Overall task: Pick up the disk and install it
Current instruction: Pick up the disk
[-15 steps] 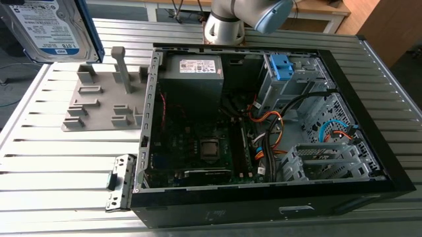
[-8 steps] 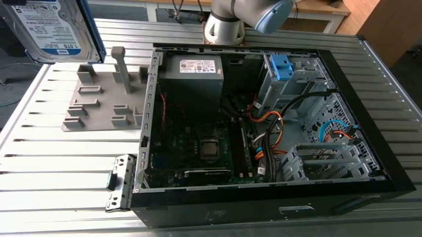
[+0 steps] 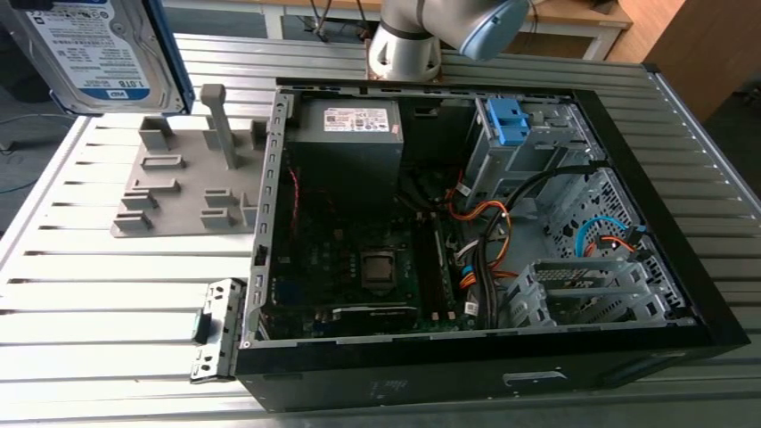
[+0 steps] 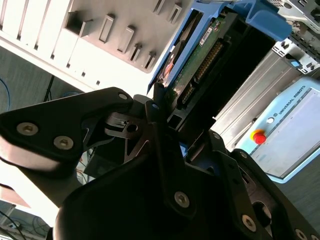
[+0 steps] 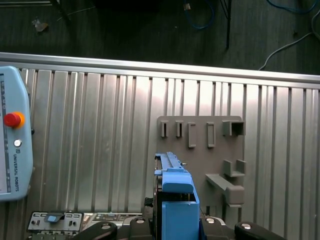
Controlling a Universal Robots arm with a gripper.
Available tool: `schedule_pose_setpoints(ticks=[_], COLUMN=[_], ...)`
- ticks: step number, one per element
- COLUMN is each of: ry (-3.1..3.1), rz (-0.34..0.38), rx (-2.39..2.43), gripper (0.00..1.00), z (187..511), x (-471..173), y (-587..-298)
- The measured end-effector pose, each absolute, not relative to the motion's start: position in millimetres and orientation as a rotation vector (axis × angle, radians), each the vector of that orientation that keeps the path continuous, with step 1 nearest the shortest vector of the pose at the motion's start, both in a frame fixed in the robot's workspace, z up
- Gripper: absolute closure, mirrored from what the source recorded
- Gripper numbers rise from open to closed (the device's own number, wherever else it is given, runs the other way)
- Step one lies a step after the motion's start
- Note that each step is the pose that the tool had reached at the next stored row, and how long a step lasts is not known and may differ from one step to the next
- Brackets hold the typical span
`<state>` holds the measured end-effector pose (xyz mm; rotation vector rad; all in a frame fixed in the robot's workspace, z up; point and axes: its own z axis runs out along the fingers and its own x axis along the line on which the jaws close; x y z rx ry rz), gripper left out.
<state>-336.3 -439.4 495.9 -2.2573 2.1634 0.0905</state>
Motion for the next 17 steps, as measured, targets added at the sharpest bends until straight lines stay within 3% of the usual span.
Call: schedule_pose_setpoints(ticks=[17], ry=[2.163], rz=[0.09], rx=[-2.257], gripper=[0.64], z=[495.3], x=[-325.9], y=[-440.0])
